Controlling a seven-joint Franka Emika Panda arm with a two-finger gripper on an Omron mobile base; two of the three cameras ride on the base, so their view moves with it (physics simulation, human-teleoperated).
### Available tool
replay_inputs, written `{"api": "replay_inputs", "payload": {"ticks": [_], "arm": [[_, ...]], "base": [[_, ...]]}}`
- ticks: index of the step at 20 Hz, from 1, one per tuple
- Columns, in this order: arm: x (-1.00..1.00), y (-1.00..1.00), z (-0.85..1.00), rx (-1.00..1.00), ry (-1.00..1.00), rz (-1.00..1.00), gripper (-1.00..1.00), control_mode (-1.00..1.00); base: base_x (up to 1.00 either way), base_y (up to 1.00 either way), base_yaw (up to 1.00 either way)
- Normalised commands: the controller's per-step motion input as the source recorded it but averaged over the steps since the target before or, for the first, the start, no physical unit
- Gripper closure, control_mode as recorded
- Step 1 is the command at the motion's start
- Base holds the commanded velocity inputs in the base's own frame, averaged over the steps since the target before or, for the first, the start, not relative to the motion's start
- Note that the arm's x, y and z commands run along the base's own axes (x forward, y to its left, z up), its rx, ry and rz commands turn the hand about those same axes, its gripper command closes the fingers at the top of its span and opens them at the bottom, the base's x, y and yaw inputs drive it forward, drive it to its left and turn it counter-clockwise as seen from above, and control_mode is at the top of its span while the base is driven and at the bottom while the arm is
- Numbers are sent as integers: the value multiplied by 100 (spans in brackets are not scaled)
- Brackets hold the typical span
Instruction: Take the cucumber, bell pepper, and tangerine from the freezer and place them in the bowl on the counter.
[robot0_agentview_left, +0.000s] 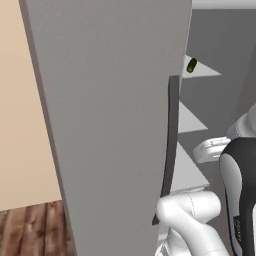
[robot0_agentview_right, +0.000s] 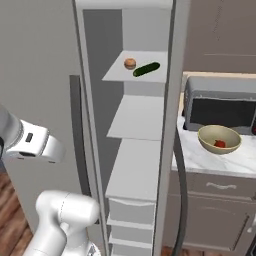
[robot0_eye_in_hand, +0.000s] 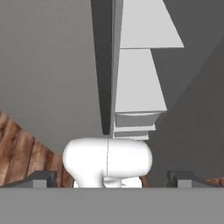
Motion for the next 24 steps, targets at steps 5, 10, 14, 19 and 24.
{"api": "replay_inputs", "payload": {"ticks": [5, 10, 14, 19, 24], "arm": [[0, 0, 0, 0, 0, 0, -100, 100], [0, 0, 0, 0, 0, 0, -100, 100], [0, 0, 0, 0, 0, 0, -100, 100], [0, 0, 0, 0, 0, 0, -100, 100], [0, 0, 0, 0, 0, 0, -100, 100]], "base": [[36, -27, 0], [41, -35, 0], [46, -33, 0], [35, -35, 0], [5, -53, 0]]}}
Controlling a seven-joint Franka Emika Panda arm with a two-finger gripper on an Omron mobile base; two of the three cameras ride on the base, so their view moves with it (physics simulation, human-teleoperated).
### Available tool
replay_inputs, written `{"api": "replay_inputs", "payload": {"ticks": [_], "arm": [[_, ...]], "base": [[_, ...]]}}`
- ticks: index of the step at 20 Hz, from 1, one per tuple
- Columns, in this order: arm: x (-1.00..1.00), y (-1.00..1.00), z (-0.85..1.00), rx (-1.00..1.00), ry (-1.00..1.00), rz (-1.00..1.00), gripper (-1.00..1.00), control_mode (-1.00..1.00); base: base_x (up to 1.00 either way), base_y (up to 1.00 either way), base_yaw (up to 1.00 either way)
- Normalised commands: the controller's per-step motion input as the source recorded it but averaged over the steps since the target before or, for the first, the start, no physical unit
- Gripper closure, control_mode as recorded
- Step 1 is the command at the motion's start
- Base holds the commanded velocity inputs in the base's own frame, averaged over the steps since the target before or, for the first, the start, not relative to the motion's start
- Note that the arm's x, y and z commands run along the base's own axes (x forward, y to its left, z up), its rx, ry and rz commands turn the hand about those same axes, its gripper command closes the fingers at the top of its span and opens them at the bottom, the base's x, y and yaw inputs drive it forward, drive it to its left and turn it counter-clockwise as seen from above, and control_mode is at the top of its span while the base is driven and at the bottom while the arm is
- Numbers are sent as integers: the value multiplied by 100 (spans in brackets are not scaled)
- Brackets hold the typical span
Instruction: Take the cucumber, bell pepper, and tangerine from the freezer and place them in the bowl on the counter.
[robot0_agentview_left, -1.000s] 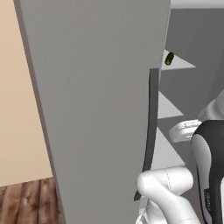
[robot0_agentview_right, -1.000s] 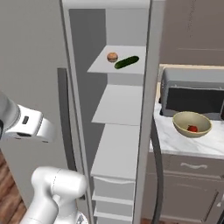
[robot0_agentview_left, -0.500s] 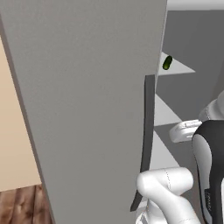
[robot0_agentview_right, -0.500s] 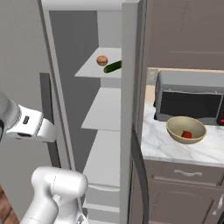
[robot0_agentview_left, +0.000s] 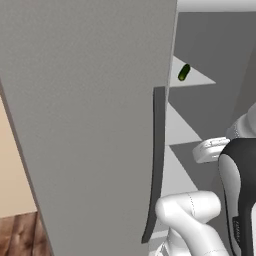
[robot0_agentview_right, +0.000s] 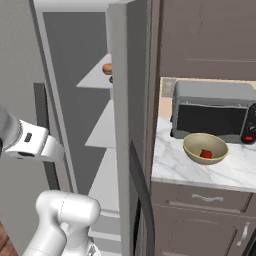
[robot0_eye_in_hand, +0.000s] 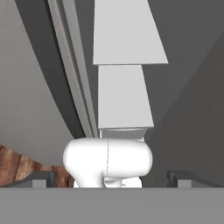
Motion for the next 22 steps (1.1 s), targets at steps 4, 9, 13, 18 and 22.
{"api": "replay_inputs", "payload": {"ticks": [4, 9, 13, 18, 22], "arm": [[0, 0, 0, 0, 0, 0, -100, 100], [0, 0, 0, 0, 0, 0, -100, 100], [0, 0, 0, 0, 0, 0, -100, 100], [0, 0, 0, 0, 0, 0, -100, 100], [0, 0, 0, 0, 0, 0, -100, 100]], "base": [[4, -62, -5], [13, -52, -13], [19, -36, -13], [25, -14, -16], [15, -13, -20]]}}
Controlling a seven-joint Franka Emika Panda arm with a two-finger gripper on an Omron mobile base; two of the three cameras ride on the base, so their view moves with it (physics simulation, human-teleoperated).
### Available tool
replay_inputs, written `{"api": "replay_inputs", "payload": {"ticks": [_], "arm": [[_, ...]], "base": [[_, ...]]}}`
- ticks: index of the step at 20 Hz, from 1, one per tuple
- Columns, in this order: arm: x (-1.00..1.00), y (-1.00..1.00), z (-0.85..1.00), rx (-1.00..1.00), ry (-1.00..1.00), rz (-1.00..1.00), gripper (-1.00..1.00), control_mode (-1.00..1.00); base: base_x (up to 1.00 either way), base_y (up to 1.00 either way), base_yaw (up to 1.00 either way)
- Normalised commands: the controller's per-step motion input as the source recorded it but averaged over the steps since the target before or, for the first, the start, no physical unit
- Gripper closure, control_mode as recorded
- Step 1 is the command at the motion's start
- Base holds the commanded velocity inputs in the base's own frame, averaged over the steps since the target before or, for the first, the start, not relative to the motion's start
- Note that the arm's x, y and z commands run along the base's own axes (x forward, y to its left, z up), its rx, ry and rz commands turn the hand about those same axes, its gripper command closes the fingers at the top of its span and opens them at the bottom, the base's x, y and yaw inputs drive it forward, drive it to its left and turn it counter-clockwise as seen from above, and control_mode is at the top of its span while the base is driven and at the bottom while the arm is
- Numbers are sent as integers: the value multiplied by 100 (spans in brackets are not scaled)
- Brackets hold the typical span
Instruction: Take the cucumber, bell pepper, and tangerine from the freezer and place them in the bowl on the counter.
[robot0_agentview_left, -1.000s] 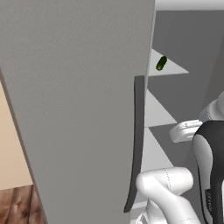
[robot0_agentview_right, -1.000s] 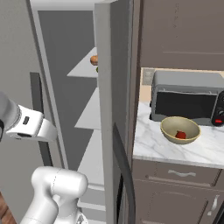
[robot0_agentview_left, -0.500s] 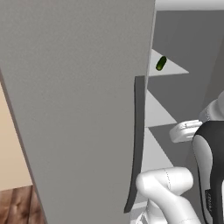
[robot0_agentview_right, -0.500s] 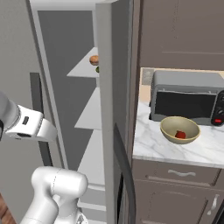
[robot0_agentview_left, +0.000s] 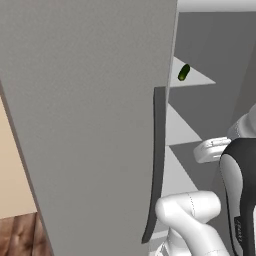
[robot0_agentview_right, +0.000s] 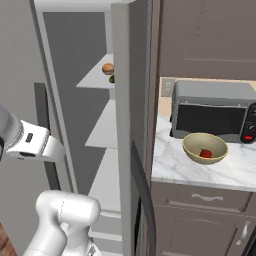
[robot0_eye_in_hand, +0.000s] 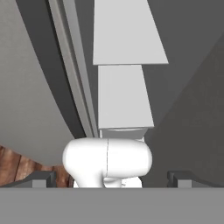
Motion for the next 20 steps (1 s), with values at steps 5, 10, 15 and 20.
{"api": "replay_inputs", "payload": {"ticks": [5, 10, 15, 20], "arm": [[0, 0, 0, 0, 0, 0, -100, 100], [0, 0, 0, 0, 0, 0, -100, 100], [0, 0, 0, 0, 0, 0, -100, 100], [0, 0, 0, 0, 0, 0, -100, 100]], "base": [[8, -5, -27], [6, -12, -29], [7, -12, -9], [0, -22, 0]]}}
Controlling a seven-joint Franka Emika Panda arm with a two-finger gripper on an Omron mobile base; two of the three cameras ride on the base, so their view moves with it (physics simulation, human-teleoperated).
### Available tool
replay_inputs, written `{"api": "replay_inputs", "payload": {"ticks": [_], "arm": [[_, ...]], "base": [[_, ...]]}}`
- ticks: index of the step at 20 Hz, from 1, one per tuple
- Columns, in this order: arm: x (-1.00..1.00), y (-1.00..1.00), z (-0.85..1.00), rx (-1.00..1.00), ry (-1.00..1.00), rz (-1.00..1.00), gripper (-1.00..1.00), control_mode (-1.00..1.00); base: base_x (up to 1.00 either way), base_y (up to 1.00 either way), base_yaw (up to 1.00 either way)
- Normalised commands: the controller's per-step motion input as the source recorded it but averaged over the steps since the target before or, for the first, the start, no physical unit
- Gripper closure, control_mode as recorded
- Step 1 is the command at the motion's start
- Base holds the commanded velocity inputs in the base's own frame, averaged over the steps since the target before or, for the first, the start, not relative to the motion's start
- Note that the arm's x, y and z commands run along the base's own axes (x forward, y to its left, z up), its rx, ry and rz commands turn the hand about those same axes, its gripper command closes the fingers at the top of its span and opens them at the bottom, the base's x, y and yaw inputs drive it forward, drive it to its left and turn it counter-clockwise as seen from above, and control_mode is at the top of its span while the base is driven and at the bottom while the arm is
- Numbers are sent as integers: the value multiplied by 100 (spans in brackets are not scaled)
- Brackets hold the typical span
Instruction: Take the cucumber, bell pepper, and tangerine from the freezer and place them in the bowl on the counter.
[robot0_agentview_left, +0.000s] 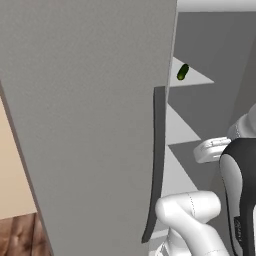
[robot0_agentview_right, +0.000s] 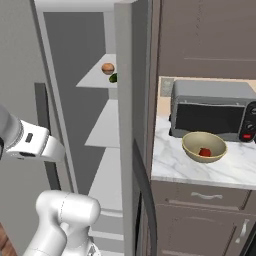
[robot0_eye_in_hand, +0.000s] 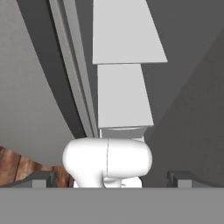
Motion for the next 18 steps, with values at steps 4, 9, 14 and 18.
{"api": "replay_inputs", "payload": {"ticks": [4, 9, 14, 18], "arm": [[0, 0, 0, 0, 0, 0, -100, 100], [0, 0, 0, 0, 0, 0, -100, 100], [0, 0, 0, 0, 0, 0, -100, 100], [0, 0, 0, 0, 0, 0, -100, 100]], "base": [[-11, -54, -3], [-28, -55, -4], [-44, -57, -3], [-52, -41, 0]]}}
